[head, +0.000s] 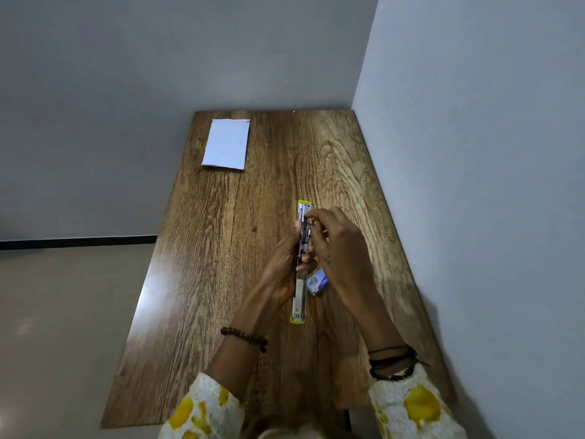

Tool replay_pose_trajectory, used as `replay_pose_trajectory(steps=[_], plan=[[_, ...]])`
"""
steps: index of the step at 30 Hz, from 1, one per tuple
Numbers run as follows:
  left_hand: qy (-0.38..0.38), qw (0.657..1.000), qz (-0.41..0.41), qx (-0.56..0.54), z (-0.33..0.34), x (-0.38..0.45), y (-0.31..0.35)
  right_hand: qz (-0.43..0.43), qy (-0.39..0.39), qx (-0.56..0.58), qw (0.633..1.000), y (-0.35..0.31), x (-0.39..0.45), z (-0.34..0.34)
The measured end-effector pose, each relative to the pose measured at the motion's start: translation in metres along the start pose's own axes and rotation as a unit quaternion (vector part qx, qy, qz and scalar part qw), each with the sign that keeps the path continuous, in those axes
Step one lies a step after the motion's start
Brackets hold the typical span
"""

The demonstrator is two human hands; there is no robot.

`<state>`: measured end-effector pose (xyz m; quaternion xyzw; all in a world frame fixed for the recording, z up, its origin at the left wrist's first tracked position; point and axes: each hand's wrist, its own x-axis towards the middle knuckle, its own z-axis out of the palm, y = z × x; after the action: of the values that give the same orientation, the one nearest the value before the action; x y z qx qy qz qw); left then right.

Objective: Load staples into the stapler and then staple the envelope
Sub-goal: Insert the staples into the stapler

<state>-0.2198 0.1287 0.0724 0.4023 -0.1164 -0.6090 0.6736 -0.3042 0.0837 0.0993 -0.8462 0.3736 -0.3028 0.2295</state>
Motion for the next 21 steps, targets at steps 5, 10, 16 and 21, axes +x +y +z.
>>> replay_pose_trajectory(steps=[5, 10, 16, 21], plan=[[-0.001, 1.0, 0.0, 0.016, 0.0, -0.005, -0.006, 0.015, -0.01, 0.006, 1.0, 0.002, -0.005, -0.002], [-0.003, 1.0, -0.014, 0.004, -0.001, -0.008, -0.012, 0.028, -0.008, 0.034, 0.999, 0.009, -0.013, 0.0], [-0.009, 0.998, -0.042, -0.042, -0.001, -0.003, -0.012, 0.037, 0.0, 0.081, 0.996, 0.01, -0.02, -0.003], [-0.03, 0.998, -0.042, -0.025, 0.003, -0.003, -0.009, 0.047, 0.02, 0.114, 0.992, 0.015, -0.02, -0.005]])
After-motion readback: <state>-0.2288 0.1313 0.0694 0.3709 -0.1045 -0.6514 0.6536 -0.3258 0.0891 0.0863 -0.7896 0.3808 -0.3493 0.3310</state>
